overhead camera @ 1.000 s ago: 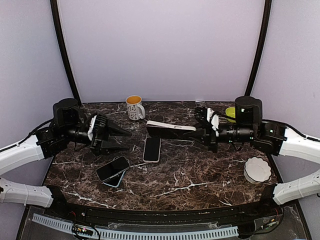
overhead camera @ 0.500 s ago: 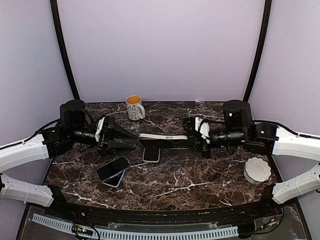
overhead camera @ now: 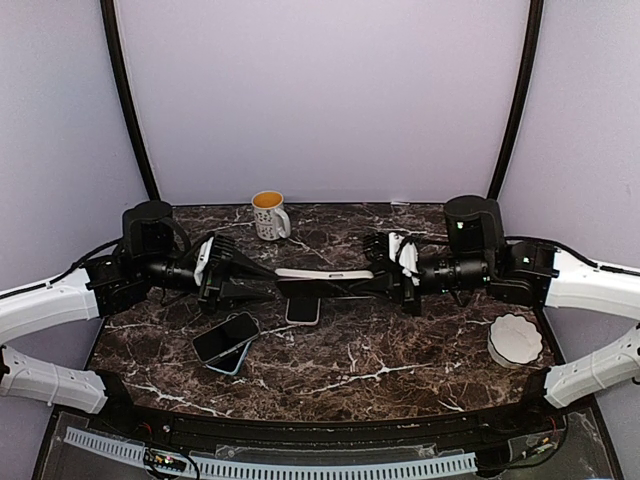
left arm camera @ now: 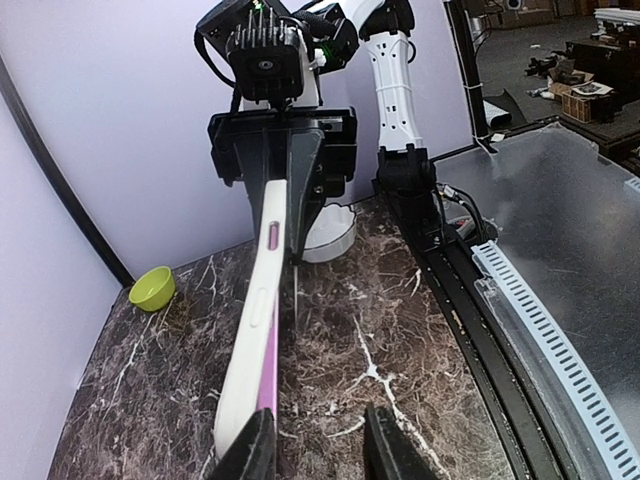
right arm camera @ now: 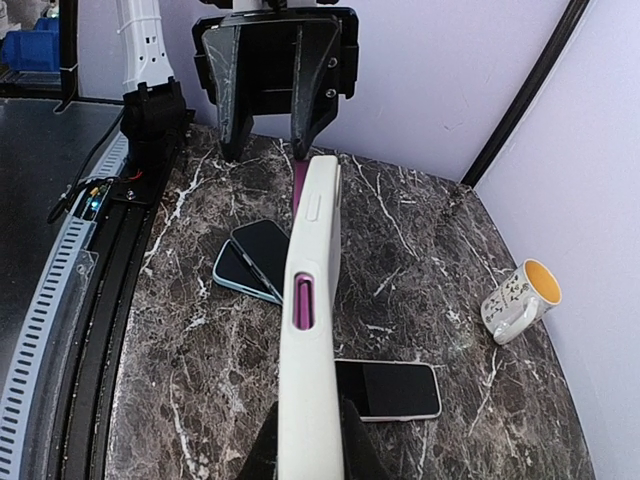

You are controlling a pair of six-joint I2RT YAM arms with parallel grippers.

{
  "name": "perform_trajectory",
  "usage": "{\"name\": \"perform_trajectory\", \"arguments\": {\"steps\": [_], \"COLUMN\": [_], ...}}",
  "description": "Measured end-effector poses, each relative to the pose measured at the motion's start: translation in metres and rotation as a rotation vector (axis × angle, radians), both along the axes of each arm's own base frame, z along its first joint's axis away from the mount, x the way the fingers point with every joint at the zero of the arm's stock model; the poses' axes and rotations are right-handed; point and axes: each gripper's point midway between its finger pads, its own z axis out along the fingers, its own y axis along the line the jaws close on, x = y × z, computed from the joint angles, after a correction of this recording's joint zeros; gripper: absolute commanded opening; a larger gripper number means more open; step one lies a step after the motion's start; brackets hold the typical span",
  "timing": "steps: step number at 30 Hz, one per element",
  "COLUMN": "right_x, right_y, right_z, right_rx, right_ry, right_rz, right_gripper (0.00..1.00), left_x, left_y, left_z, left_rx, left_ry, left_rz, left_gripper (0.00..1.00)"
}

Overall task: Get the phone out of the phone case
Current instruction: Adjust the phone case on the phone.

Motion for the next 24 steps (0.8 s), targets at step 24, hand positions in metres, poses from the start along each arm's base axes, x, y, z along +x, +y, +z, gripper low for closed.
{"name": "perform_trajectory", "arguments": {"steps": [24], "right_x": [-0.0056], "right_y": [0.0092], "right_z": [-0.0054], "right_rx": [-0.037], "right_ry": [0.056], "right_rz": [0.051], "right_gripper": [0.00], "left_x": [-0.0030], "left_y": [-0.0006], "left_z": [-0.0070], "left_rx": [0.027], "left_ry": [-0.030], "left_rz": [-0.005], "left_gripper": [0.39]}}
